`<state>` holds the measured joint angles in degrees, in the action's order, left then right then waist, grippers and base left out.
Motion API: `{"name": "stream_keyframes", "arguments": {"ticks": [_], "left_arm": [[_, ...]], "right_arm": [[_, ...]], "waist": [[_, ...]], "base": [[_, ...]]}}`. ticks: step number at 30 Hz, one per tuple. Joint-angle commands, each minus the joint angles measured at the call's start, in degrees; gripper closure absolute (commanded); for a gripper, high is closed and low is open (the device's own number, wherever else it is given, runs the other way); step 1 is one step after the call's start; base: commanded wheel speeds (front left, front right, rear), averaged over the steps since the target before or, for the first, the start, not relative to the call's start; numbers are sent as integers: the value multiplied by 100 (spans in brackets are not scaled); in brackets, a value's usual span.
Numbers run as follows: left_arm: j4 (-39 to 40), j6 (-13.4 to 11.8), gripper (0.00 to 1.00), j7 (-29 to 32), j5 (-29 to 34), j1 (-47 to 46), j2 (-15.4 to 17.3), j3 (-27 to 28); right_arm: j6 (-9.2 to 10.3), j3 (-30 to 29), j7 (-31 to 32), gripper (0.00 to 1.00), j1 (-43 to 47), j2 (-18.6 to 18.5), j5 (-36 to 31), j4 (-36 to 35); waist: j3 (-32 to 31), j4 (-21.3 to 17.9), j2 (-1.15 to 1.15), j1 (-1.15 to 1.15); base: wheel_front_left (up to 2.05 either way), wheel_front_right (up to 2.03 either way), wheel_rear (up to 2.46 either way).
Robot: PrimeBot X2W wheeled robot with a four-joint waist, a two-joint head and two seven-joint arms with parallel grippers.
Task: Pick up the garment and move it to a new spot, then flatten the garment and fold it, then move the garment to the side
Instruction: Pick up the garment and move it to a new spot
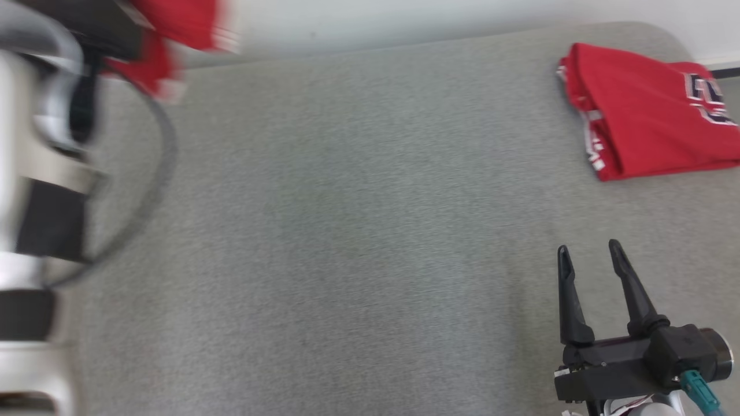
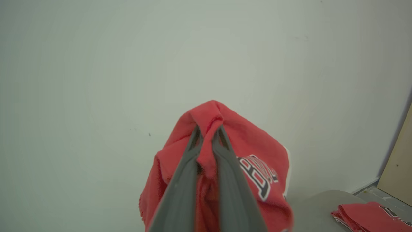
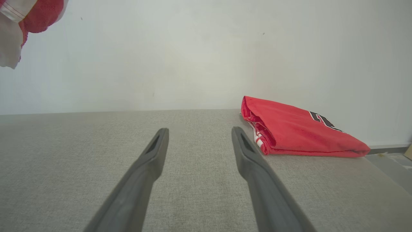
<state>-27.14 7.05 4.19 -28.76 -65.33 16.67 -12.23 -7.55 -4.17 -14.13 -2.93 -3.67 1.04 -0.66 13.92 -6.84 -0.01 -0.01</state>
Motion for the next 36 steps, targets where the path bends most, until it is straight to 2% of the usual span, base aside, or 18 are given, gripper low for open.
{"name": "stream_keyframes", "arguments": {"ticks": [1, 6, 11, 18, 23, 24, 25, 32, 36], "left_arm": [[69, -10, 100, 8, -14, 182, -105, -67], [457, -62, 100, 30, -65, 792, -593, -454], [538, -201, 100, -27, -199, 1801, -842, -606], [-80, -203, 100, -372, -299, 3057, -1039, -882], [-599, -205, 100, -609, -114, 3507, -1171, -1275], [-652, -203, 83, -671, -15, 3519, -1191, -1384], [-705, -213, 0, -735, 12, 3533, -1218, -1447], [-392, -366, 0, -1343, 248, 3404, -1254, -1562], [-37, -550, 0, -1568, 366, 3512, -1051, -1482]], "right_arm": [[15, 17, -35, 0, 53, 41, 70, 39], [15, 71, -71, 0, 83, 68, 89, 177], [15, 101, -103, 0, 27, 82, 113, 265], [15, 101, -109, 0, -19, 88, 127, 376], [15, 160, -108, 0, -79, 90, 147, 375], [15, 177, -107, 0, -91, 89, 149, 369], [15, 179, -109, 0, -98, 88, 151, 367], [15, 154, -108, 0, -14, 88, 153, 338], [15, 108, -99, 0, 151, 89, 132, 334]], "waist": [[-187, -225, 1, 1], [-288, -420, 1, 1], [-287, -569, 1, 1], [-330, -608, 1, 1], [-381, -522, 1, 1], [-399, -503, 1, 1], [-418, -476, 1, 1], [-674, -250, 1, 1], [-897, -42, 1, 1]], "base": [[0, 0, 0], [0, 0, 0], [0, 0, 0], [0, 0, 0], [0, 0, 0], [0, 0, 0], [0, 0, 0], [0, 0, 0], [0, 0, 0]]}}
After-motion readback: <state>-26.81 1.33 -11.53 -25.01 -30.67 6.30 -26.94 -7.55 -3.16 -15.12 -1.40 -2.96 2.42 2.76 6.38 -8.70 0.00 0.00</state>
